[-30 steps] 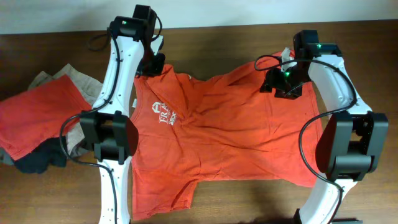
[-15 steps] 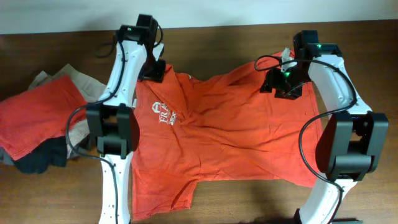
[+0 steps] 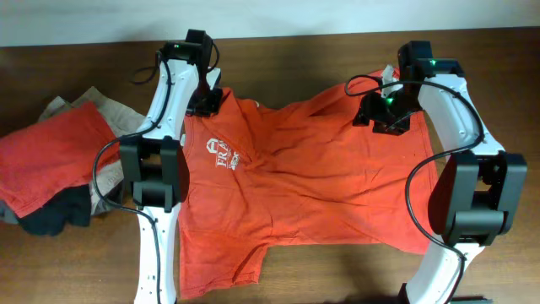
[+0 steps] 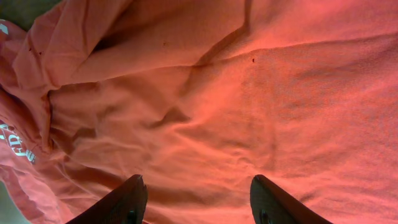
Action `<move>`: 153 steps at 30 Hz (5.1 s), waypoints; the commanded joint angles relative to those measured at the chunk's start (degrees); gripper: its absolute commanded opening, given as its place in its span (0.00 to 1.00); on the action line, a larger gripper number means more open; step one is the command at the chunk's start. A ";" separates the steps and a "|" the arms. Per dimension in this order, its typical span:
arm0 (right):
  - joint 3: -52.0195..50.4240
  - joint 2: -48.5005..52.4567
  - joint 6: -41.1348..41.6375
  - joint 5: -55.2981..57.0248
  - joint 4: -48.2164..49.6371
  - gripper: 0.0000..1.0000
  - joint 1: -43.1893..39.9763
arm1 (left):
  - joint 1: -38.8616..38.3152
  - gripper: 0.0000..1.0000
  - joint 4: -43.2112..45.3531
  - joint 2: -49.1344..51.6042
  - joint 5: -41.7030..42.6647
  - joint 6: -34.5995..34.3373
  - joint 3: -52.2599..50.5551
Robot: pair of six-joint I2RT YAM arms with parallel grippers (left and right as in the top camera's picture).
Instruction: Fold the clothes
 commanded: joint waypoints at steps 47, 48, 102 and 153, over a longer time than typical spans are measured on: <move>-0.26 0.63 -0.44 0.55 -0.15 0.58 0.28 | 0.42 0.30 -9.22 8.24 2.80 0.94 17.31; -0.26 0.63 -0.44 0.55 -0.15 0.58 0.28 | 0.42 0.27 -9.20 8.24 2.80 0.94 17.33; -0.26 0.63 -0.44 2.03 0.04 0.59 0.28 | 0.35 0.05 -15.10 8.22 2.54 0.90 24.26; -0.26 0.63 -0.44 2.03 -0.20 0.58 0.28 | 0.24 0.14 -19.80 12.35 1.75 1.29 33.86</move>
